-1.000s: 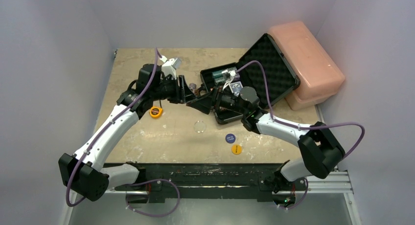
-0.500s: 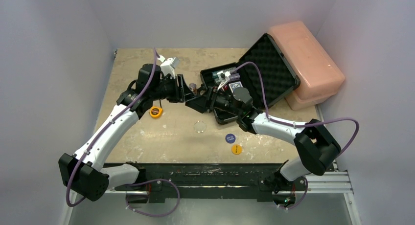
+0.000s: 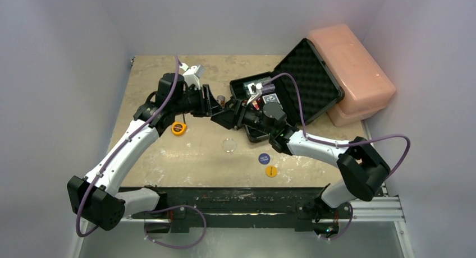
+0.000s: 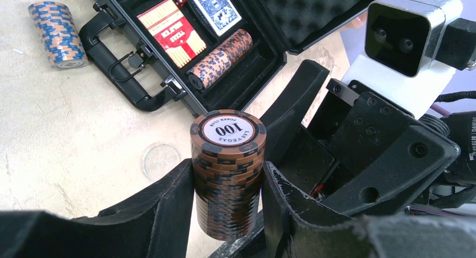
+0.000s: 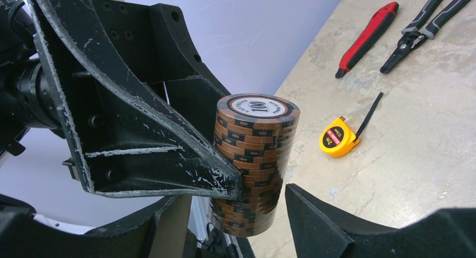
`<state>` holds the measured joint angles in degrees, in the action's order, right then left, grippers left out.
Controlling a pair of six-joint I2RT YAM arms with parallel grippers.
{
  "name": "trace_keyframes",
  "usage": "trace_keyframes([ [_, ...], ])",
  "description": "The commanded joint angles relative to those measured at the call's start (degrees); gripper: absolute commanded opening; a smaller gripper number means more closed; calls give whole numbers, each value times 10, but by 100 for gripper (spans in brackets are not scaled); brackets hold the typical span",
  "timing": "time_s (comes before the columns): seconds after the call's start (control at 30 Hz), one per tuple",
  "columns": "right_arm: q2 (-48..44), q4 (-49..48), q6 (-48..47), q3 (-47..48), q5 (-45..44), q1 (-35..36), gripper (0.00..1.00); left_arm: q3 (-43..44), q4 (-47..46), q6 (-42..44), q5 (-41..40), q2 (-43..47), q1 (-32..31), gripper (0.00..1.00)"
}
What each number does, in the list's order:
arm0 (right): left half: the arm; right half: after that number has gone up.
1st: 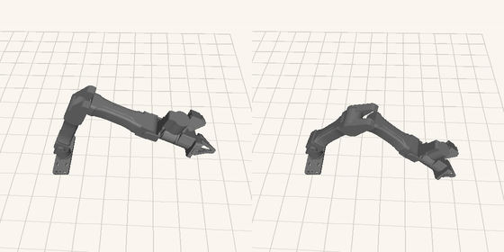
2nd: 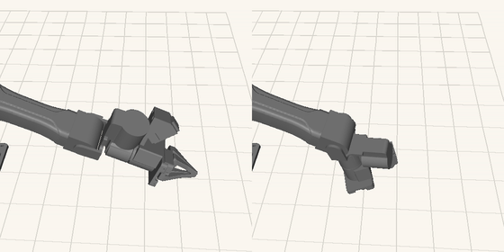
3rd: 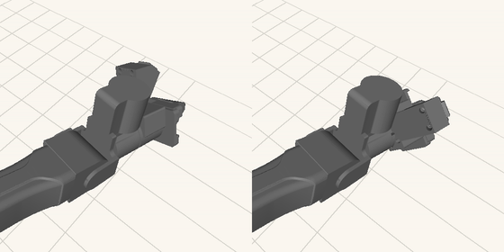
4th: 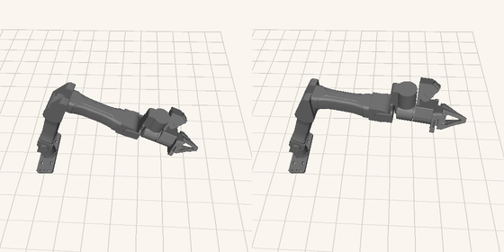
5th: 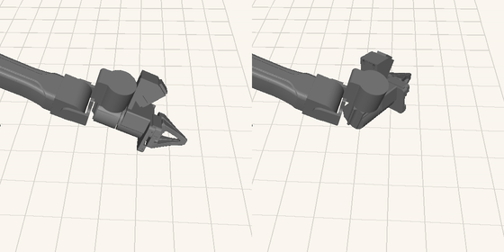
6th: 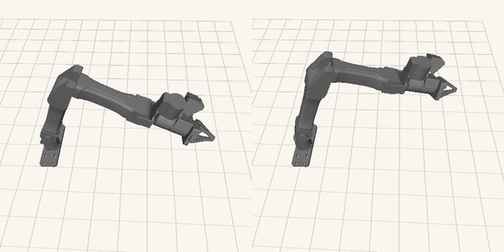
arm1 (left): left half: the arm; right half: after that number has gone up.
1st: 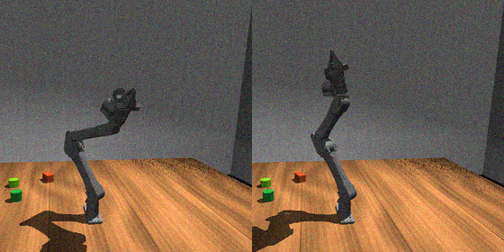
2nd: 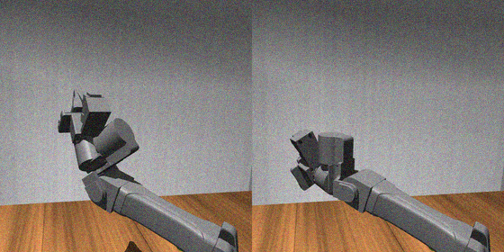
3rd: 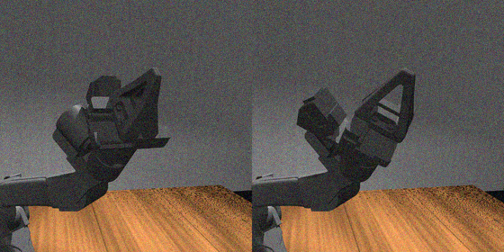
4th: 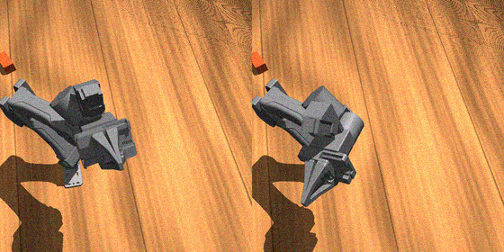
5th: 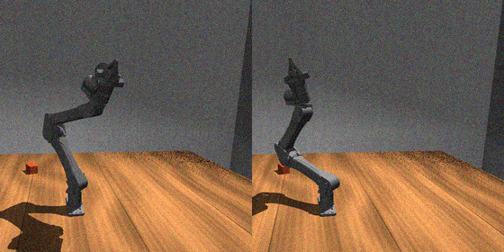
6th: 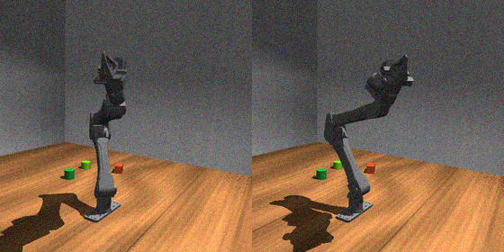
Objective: Pack up texas hold em set
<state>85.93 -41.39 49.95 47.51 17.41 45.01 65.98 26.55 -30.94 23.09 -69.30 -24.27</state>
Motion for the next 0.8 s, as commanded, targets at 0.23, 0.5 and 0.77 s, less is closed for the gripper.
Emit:
trace_keyframes([
  [0.23,1,-5,13,32,-97,10,55,7,-48,-28,40,34,-2,0],
  [0.5,-9,13,0,36,-107,20,34,6,-45,-31,39,36,-2,0],
  [0.77,-32,38,-15,33,-124,29,7,5,-42,-31,41,41,-2,2],
])
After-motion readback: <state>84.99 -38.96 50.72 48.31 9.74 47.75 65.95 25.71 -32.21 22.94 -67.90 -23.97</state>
